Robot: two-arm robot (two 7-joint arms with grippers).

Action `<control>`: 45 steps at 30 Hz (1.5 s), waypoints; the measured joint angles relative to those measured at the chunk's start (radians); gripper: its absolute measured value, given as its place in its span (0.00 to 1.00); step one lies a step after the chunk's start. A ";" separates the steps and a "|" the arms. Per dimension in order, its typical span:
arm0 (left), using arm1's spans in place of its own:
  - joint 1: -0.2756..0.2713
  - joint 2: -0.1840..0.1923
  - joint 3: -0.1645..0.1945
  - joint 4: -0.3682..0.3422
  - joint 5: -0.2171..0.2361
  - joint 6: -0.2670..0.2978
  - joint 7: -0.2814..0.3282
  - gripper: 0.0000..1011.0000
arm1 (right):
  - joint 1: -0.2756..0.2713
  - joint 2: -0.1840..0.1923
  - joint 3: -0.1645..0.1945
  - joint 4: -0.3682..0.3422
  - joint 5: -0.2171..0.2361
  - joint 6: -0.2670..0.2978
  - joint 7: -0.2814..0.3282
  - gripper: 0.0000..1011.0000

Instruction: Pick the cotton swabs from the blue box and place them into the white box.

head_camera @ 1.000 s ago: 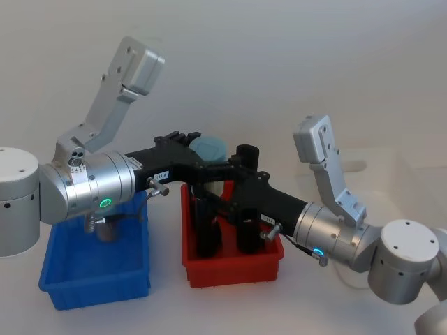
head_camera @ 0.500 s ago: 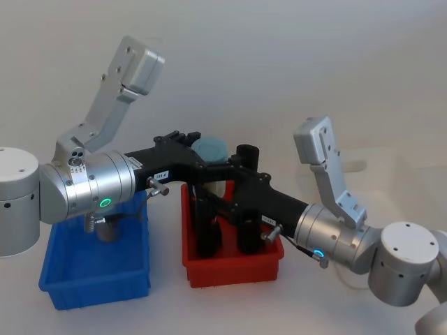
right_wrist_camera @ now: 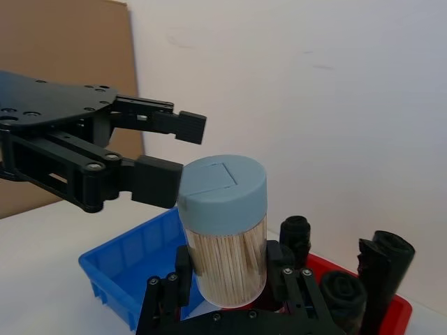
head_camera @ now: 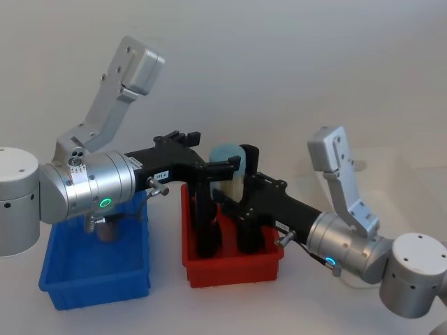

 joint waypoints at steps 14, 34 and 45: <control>0.000 0.000 0.000 0.000 0.000 0.000 0.000 0.99 | -0.064 0.058 0.037 -0.071 0.022 -0.045 -0.135 0.63; 0.000 0.000 0.000 0.000 0.000 0.000 0.000 0.99 | -0.164 0.156 0.117 -0.144 0.056 -0.095 -0.365 0.63; 0.000 0.000 0.000 0.000 0.000 0.000 0.000 0.99 | -0.186 0.186 0.157 -0.096 0.105 -0.069 -0.452 0.63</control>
